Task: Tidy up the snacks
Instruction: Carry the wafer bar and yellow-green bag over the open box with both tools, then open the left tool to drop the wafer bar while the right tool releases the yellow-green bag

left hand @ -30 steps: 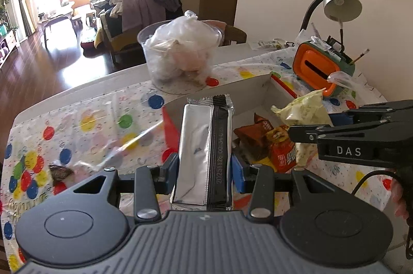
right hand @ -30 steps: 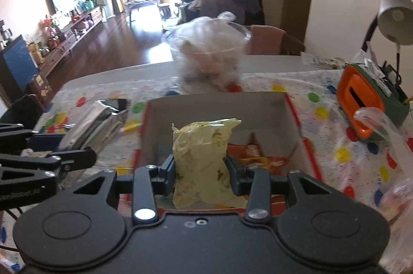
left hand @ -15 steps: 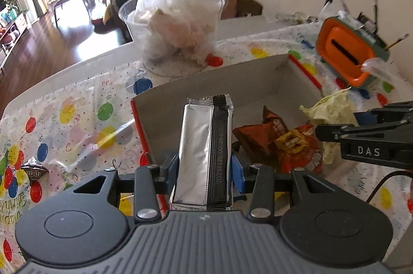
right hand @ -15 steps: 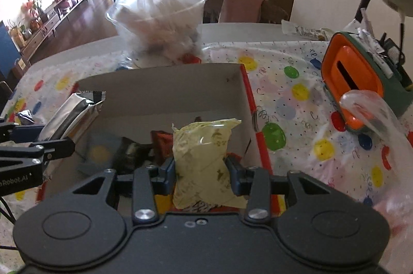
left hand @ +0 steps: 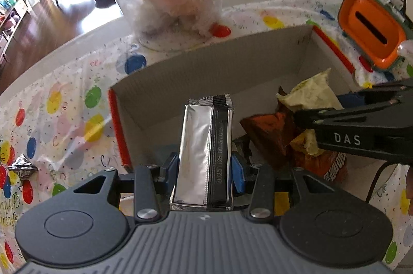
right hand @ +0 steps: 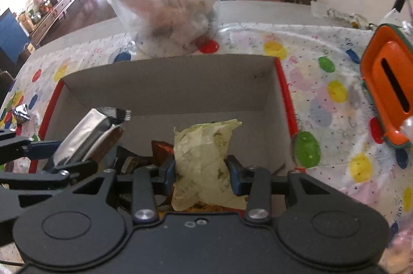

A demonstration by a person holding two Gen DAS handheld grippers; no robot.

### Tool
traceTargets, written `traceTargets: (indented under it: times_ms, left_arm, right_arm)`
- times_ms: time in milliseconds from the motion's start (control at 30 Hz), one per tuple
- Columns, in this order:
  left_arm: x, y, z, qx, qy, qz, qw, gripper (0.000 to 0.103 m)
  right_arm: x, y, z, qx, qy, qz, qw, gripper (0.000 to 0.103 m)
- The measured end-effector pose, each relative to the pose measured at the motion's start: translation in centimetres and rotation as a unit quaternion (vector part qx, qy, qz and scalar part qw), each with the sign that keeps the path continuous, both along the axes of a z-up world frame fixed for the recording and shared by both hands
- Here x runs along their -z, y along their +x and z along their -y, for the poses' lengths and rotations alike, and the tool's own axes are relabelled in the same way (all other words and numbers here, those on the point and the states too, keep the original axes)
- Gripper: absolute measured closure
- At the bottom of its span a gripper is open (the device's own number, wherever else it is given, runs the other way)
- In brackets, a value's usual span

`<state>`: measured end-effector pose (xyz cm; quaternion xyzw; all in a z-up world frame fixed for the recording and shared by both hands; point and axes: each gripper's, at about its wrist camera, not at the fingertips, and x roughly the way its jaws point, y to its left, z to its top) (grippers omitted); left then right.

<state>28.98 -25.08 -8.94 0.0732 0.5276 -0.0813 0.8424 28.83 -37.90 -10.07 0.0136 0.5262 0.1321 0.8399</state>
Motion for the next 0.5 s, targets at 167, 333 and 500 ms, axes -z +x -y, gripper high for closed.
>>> traceTargets:
  times_ms: [167, 333, 500]
  left_arm:
    - [1.1, 0.6, 0.4, 0.006, 0.006, -0.025, 0.9997, 0.061]
    - [1.6, 0.6, 0.4, 0.008, 0.005, -0.039, 0.9992, 0.061]
    - [1.5, 0.6, 0.3, 0.013, -0.001, -0.035, 0.9993, 0.061]
  right_arm:
    - [0.4, 0.4, 0.0, -0.008, -0.006, -0.01, 1.0, 0.063]
    - [0.5, 0.6, 0.0, -0.007, -0.008, -0.012, 1.0, 0.062]
    - [0.4, 0.0, 0.0, -0.008, -0.012, -0.013, 1.0, 0.056]
